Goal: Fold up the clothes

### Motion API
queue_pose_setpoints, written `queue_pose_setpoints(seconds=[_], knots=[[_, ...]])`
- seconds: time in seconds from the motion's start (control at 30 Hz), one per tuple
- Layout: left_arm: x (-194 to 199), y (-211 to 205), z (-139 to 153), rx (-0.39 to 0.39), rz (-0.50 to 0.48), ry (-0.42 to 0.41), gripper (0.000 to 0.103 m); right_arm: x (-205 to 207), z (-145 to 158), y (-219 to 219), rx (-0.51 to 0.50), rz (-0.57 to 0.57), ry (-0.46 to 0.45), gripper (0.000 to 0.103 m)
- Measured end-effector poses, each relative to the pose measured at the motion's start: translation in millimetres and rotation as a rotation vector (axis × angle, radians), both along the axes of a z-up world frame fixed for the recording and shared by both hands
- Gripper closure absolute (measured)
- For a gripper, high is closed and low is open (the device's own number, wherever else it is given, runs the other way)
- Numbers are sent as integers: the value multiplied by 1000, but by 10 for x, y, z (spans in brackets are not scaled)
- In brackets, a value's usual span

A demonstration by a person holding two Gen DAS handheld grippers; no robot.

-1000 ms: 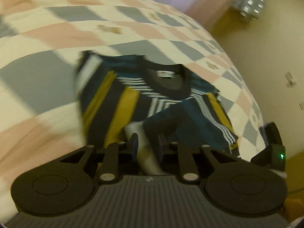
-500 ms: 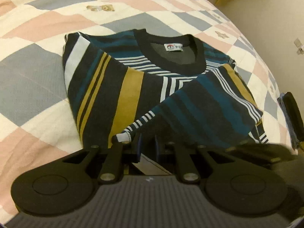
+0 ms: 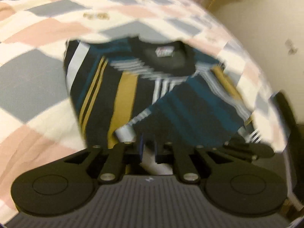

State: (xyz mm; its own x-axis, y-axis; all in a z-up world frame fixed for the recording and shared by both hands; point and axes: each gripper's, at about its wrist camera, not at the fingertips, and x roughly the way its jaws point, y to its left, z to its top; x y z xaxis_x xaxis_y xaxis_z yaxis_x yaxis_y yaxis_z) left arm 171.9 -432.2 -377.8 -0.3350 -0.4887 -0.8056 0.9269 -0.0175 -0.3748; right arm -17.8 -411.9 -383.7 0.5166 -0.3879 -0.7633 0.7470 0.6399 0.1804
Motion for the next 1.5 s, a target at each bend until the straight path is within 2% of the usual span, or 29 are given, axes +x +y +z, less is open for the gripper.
queue_pose_setpoints(seconds=[0.07, 0.13, 0.2, 0.23, 0.3, 0.4, 0.5, 0.6, 0.73, 0.83, 0.93, 1.07, 1.13, 1.27, 1.37, 1.5], knots=[[4, -1, -84, 21, 14, -10, 95, 48, -87, -33, 10, 5, 20, 86], [17, 24, -35, -2, 27, -8, 95, 87, 15, -45, -3, 13, 38, 87], [18, 55, 37, -30, 31, -15, 95, 68, 140, -20, -58, 7, 14, 86], [0, 52, 2, -13, 25, -32, 95, 67, 124, -23, -53, 12, 17, 84], [-59, 70, -31, 5, 10, -65, 95, 134, -25, -72, -2, 42, 86, 82], [-127, 186, 166, -27, 8, -124, 94, 90, 108, -105, 5, 47, 62, 82], [-182, 384, 390, -42, 18, -162, 94, -154, 384, -78, -5, -7, -38, 78], [-280, 590, 517, -53, 24, -186, 94, -486, 570, 73, -31, -33, -70, 75], [-521, 657, 559, -96, 51, -179, 94, -943, 634, 355, 6, -76, -85, 75], [-826, 521, 382, -107, 12, -239, 94, -1246, 570, 594, 42, -97, -67, 75], [-1026, 396, 121, -62, -5, -306, 89, -1551, 492, 768, 72, -120, -43, 75], [-1109, 615, 367, -73, 28, -287, 88, -2042, 556, 906, 66, -158, -28, 70], [-1174, 799, 508, -17, 36, -321, 87, -2272, 646, 939, 44, -165, -4, 64], [-1394, 1262, 712, 186, 109, -419, 82, -2531, 790, 952, 54, -169, 82, 51], [-1538, 1578, 838, 271, 194, -406, 76, -2612, 844, 985, 115, -194, 115, 50], [-1637, 1787, 906, 319, 284, -349, 74, -2629, 894, 1071, 154, -196, 91, 49]])
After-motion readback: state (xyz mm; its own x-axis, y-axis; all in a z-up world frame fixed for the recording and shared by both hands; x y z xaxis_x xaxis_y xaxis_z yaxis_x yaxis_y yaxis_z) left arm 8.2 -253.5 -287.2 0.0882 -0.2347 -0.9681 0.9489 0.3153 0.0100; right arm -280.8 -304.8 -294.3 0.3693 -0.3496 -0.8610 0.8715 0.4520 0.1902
